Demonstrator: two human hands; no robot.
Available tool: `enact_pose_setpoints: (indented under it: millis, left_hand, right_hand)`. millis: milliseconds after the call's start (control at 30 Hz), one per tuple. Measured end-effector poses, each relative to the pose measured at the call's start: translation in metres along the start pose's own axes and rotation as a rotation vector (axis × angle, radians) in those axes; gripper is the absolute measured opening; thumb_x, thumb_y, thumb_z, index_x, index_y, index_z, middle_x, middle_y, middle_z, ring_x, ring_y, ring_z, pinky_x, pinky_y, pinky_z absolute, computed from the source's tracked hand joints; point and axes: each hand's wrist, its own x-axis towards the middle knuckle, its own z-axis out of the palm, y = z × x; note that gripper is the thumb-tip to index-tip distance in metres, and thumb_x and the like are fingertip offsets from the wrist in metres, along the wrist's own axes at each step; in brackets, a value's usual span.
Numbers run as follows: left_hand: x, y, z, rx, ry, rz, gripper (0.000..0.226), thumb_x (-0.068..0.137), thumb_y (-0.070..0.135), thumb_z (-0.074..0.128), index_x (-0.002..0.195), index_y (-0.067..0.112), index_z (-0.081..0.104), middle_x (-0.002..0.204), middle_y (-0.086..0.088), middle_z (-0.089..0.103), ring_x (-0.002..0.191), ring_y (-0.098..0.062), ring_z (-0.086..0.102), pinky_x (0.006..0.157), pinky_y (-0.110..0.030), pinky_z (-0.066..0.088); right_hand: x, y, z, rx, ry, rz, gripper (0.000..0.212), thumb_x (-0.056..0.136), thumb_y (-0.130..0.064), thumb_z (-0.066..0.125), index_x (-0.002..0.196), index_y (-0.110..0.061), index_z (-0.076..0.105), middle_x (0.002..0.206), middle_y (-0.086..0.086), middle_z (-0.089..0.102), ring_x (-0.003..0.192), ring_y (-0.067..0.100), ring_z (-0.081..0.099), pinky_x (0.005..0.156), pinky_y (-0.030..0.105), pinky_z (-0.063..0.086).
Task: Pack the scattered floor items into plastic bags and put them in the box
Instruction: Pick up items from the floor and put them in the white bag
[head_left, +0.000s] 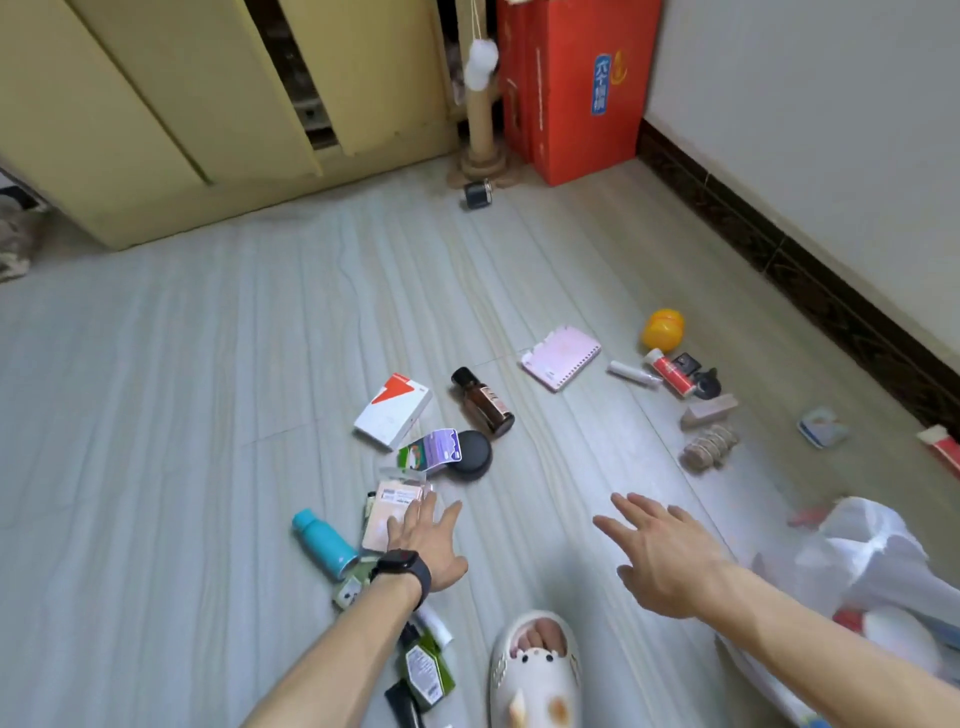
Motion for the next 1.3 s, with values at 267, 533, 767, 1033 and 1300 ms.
enact_pose_setpoints:
  millis: [267,533,767,1033,1300]
  left_hand:
    - [0.090,-0.002,-0.009,0.077,0.173,0.015,0.100,0.080,0.051,0.064,0.155,0.033,0.002,0.164,-0.006,-0.005,0.149,-0.031,-0.001,0.118,-0.051,0.009]
    - [0.153,-0.001,-0.012,0.122,0.219,0.070,0.097,0.077,0.053,0.066,0.154,0.027,0.012,0.161,0.004,0.018,0.149,-0.024,0.013,0.117,-0.054,0.008]
    - [0.123,0.033,-0.001,0.112,0.365,0.295,0.083,0.059,0.060,0.068,0.130,0.023,0.049,0.127,0.002,0.057,0.130,-0.019,0.041,0.115,-0.052,0.007]
    - [0.091,0.101,0.005,-0.295,0.173,0.518,0.092,0.063,0.068,0.073,0.139,0.030,0.038,0.133,0.006,0.049,0.121,-0.015,0.049,0.097,-0.033,0.045]
    - [0.175,0.061,-0.053,-0.371,0.496,0.120,0.073,0.079,0.044,0.067,0.144,0.030,0.037,0.144,-0.005,0.036,0.125,-0.030,0.045,0.102,-0.044,0.042]
  right_hand:
    - [0.095,-0.014,0.088,0.088,-0.077,0.123,0.064,0.104,-0.045,0.027,0.156,-0.036,-0.009,0.163,0.004,-0.025,0.150,0.033,-0.019,0.115,0.065,0.006]
    - [0.102,-0.006,0.133,0.193,-0.064,0.155,0.063,0.101,-0.057,0.014,0.149,-0.044,-0.024,0.158,-0.005,-0.036,0.146,0.027,-0.032,0.112,0.072,0.002]
    - [0.103,-0.009,0.107,0.426,-0.071,0.183,0.072,0.093,-0.070,0.028,0.156,-0.042,0.006,0.165,-0.004,-0.017,0.151,0.025,-0.020,0.118,0.061,0.006]
    - [0.102,0.005,0.062,1.783,0.115,0.337,0.055,0.084,-0.028,0.079,0.134,-0.024,0.057,0.098,0.014,0.075,0.077,0.019,0.072,0.074,0.029,0.058]
    - [0.101,0.028,0.113,1.962,0.203,0.585,0.036,0.090,-0.027,0.072,0.124,-0.029,0.062,0.115,-0.008,0.069,0.090,0.017,0.067,0.084,0.031,0.054]
